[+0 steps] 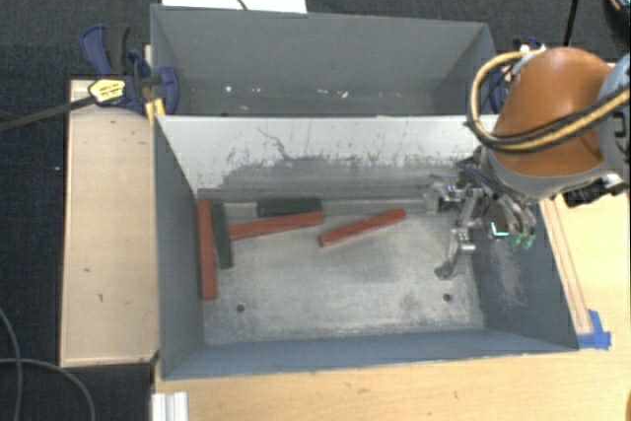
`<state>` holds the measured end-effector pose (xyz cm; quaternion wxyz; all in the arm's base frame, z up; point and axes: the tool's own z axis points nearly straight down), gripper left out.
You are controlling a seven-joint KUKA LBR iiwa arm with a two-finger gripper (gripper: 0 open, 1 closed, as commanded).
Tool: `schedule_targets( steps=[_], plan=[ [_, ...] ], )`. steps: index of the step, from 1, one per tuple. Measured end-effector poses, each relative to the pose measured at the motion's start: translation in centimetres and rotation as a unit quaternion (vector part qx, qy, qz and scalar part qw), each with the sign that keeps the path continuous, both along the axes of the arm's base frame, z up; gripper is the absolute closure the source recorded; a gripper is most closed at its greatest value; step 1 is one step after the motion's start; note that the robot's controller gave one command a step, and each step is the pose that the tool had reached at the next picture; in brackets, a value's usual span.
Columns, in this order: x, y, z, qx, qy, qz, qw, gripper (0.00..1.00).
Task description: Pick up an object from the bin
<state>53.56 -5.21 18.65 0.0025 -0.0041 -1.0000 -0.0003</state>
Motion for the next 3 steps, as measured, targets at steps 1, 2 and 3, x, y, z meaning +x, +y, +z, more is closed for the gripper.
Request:
schedule_targets(
  steps=[1,2,3],
  plan=[
    [2.8,6.2,-12.0,0.001,-0.0012,0.032,0.9995,0.00],
    [4.4,10.7,-11.6,0.001,-0.0051,-0.097,0.9952,0.00],
    [4.4,10.5,-11.6,0.000,-0.0049,-0.096,0.9953,1.00]
  ],
)
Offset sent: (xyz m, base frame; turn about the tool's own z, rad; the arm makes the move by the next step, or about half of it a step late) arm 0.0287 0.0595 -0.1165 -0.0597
